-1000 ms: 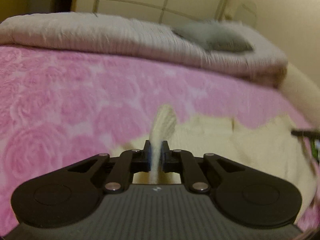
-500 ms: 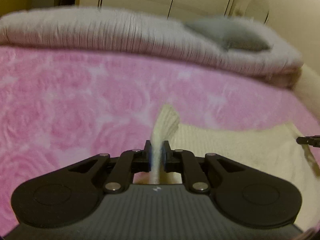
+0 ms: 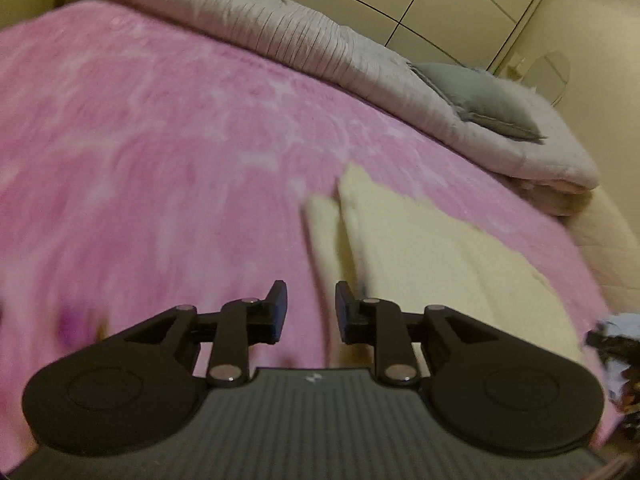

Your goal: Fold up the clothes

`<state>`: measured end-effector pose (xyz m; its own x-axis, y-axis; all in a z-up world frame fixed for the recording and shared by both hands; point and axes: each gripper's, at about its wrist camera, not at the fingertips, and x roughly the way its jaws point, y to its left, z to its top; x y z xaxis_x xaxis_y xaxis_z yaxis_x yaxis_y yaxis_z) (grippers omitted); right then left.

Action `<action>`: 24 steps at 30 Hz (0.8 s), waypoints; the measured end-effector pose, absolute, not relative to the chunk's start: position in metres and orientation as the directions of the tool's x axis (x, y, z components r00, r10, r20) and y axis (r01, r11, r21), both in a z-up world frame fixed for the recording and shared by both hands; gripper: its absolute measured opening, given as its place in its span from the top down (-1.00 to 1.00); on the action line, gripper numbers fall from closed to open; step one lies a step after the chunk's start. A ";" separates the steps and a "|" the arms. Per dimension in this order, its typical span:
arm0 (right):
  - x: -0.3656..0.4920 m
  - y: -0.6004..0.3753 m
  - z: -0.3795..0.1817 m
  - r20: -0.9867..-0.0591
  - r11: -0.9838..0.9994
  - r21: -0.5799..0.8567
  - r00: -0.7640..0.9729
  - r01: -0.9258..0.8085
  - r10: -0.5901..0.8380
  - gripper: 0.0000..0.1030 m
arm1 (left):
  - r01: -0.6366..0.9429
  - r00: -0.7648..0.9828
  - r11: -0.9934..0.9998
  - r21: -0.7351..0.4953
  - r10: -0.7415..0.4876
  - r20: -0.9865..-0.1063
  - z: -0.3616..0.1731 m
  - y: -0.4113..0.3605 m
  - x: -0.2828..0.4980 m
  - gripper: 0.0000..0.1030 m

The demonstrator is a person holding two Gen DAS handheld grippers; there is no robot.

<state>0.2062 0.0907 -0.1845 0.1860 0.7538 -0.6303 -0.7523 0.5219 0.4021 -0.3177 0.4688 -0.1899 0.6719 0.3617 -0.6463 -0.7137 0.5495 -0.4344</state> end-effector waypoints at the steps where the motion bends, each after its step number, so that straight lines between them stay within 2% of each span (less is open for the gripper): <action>1: 0.197 0.078 -0.188 -0.634 0.526 0.418 0.176 -0.741 0.753 0.20 | -0.704 0.685 0.538 -0.463 0.345 -0.641 -0.192 0.456 -0.329 0.55; 5: 0.175 0.050 -0.200 -0.622 0.520 0.511 0.123 -0.684 0.773 0.20 | -0.668 0.721 0.549 -0.502 0.310 -0.619 -0.200 0.425 -0.335 0.53; 12: 0.163 0.064 -0.204 -0.609 0.537 0.492 0.170 -0.685 0.774 0.20 | -0.660 0.694 0.631 -0.408 0.303 -0.653 -0.217 0.421 -0.296 0.54; 14: 0.162 0.070 -0.206 -0.610 0.535 0.475 0.176 -0.698 0.772 0.20 | -0.652 0.691 0.652 -0.387 0.299 -0.658 -0.221 0.419 -0.295 0.61; 15: 0.161 0.074 -0.207 -0.615 0.533 0.460 0.178 -0.710 0.768 0.28 | -0.646 0.691 0.663 -0.378 0.299 -0.658 -0.223 0.419 -0.295 0.68; 16: 0.161 0.075 -0.209 -0.627 0.532 0.432 0.182 -0.728 0.757 0.68 | -0.646 0.691 0.666 -0.374 0.302 -0.656 -0.221 0.420 -0.297 0.74; 17: 0.161 0.078 -0.208 -0.641 0.530 0.400 0.186 -0.748 0.745 0.76 | -0.645 0.691 0.669 -0.369 0.306 -0.654 -0.218 0.421 -0.299 0.78; 19: 0.162 0.079 -0.205 -0.645 0.520 0.372 0.189 -0.768 0.740 0.81 | -0.635 0.704 0.680 -0.367 0.313 -0.638 -0.210 0.424 -0.306 0.90; 21: 0.167 0.074 -0.197 -0.628 0.514 0.384 0.192 -0.767 0.755 0.83 | -0.625 0.710 0.691 -0.362 0.311 -0.632 -0.203 0.429 -0.313 0.92; 22: 0.169 0.072 -0.197 -0.628 0.523 0.393 0.194 -0.756 0.753 0.83 | -0.636 0.695 0.692 -0.341 0.324 -0.642 -0.204 0.432 -0.315 1.00; 24: 0.172 0.074 -0.204 -0.652 0.547 0.400 0.191 -0.736 0.734 0.83 | -0.720 0.588 0.648 -0.247 0.381 -0.714 -0.217 0.438 -0.319 1.00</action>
